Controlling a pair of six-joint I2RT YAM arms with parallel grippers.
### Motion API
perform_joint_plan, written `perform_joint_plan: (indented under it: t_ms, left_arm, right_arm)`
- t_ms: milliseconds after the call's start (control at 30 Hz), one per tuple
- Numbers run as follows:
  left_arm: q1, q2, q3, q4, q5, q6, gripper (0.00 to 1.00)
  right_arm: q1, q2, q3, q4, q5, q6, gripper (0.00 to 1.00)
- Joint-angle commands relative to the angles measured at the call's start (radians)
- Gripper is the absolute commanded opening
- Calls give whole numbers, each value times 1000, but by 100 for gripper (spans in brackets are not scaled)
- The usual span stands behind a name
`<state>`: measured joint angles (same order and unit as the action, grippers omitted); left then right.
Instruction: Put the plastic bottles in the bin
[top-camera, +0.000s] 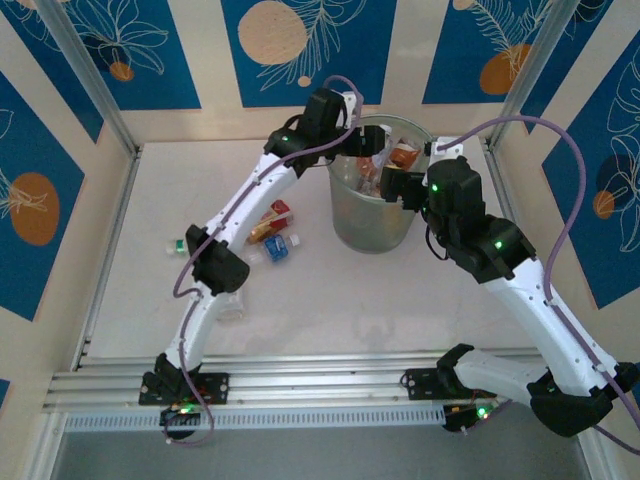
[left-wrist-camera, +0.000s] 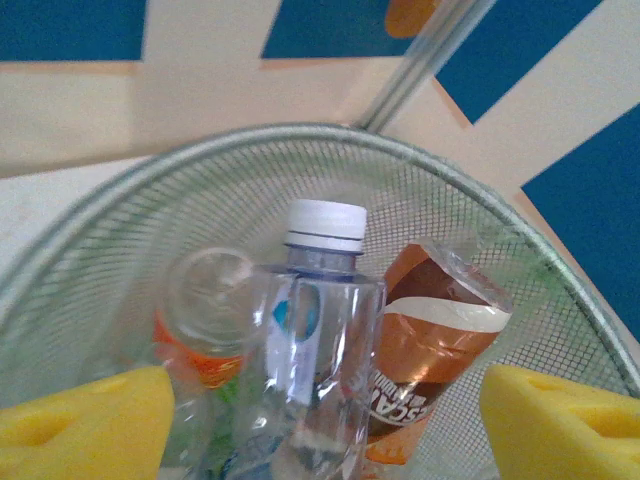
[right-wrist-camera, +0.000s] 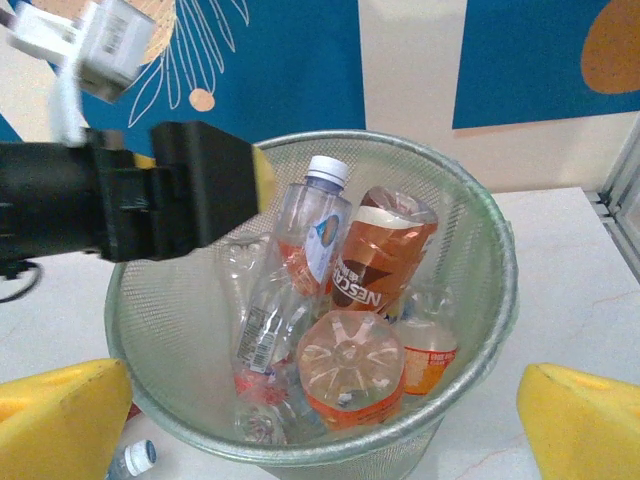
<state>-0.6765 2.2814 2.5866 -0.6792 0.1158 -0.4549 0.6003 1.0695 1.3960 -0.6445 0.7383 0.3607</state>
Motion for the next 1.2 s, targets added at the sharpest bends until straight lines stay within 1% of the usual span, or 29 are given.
perform_joint_plan:
  t_ms: [0,167,333,433,567,600,700,867,933,1000,1067,1167]
  left_arm:
    - [-9,-129,-66,30,-94,46,78]
    - [-8,-233,-173,57,-160,83,78]
    - [-8,-397,-369,117,-279,140,80]
    - [-5,-526,-534,167,-368,166,83]
    - [8,-701,-764,206,-490,166,97]
    - [13,-745,-823,208,-515,160,99]
    - [39,-862,-980,178,-553,129,99]
    - [129,-1024,-1211,75,-556,6,99]
    - [191,-1073,-1292,41,-518,-52,100]
    - [279,-1116,-1373,28,-437,-118,99]
    - [356,-1152,-1452,42,-372,-178,99]
    - [443,-1187,-1554,79,-326,-258,100]
  right_arm:
    - [1,16,40,-14,39,24,99]
    - [-7,51,65,-43,39,33,99]
    - [-10,67,69,-46,19,31,99]
    - [-11,74,69,-39,-2,26,99]
    - [-11,88,79,-37,-33,22,99]
    - [-11,94,83,-42,-38,21,99]
    - [-10,109,96,-58,-46,20,99]
    - [-8,128,107,-71,-59,22,99]
    - [-8,132,106,-70,-68,22,99]
    - [-7,139,106,-67,-79,23,99]
    - [-5,142,105,-67,-90,22,99]
    - [-2,153,109,-76,-97,22,99]
